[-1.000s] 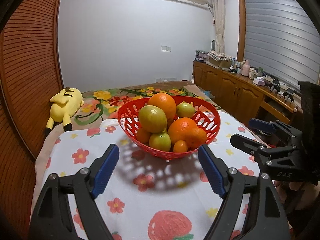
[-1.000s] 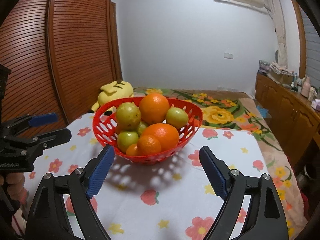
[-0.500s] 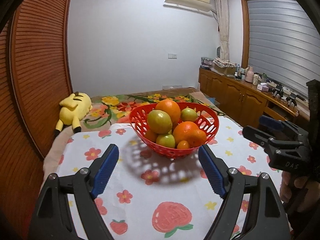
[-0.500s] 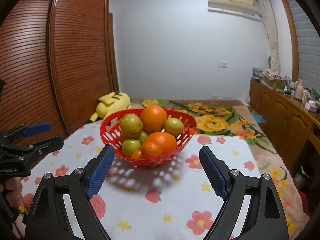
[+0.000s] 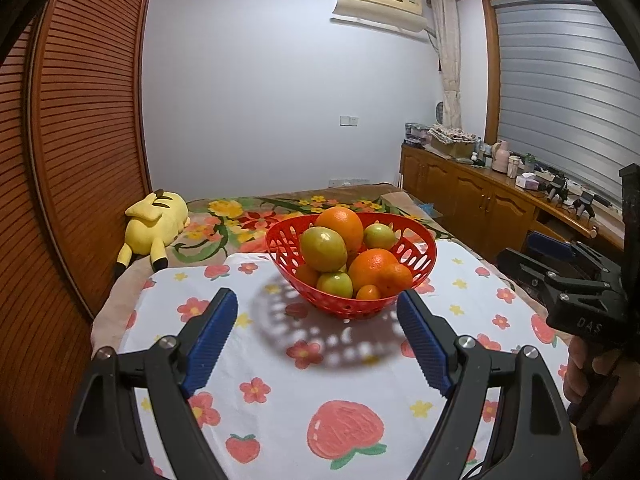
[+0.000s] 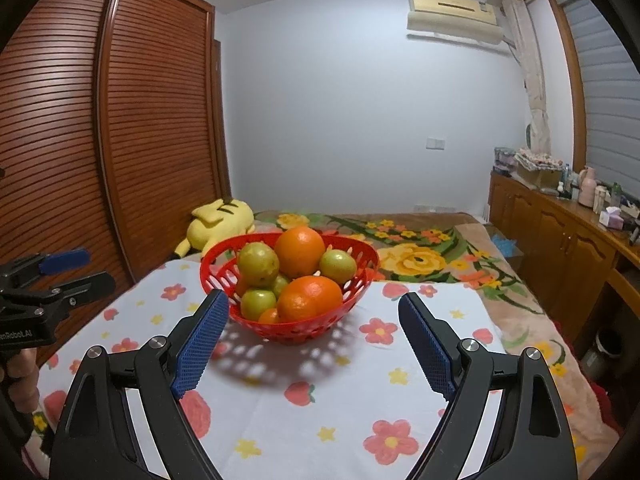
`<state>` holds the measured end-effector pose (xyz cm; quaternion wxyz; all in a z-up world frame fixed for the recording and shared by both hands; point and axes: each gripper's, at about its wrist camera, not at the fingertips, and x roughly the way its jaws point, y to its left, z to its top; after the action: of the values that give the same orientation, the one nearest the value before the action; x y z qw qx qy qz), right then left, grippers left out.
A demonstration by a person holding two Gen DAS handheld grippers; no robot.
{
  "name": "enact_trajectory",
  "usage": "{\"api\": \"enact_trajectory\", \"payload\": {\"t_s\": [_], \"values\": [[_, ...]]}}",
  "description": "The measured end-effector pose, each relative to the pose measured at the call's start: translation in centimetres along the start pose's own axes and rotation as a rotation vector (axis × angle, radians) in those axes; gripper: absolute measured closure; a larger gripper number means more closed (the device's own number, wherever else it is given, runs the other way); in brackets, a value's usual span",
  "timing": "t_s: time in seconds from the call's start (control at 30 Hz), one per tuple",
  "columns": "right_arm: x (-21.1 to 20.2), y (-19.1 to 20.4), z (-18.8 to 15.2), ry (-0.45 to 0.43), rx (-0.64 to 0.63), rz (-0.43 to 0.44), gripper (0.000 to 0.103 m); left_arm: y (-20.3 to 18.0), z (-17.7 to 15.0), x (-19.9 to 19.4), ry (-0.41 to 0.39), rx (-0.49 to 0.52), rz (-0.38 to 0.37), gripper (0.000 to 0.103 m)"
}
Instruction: Organize fruits
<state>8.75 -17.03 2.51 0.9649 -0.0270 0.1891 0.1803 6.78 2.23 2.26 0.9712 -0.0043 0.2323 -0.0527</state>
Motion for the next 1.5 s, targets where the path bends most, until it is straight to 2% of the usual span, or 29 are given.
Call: {"api": "enact_trajectory", "payload": {"t_s": [1.5], "values": [[0.1,-0.2,-0.4,0.005,0.015,-0.004,0.014,1.0,-0.7,0.3,0.009,-0.039,0.006,0.02]]}}
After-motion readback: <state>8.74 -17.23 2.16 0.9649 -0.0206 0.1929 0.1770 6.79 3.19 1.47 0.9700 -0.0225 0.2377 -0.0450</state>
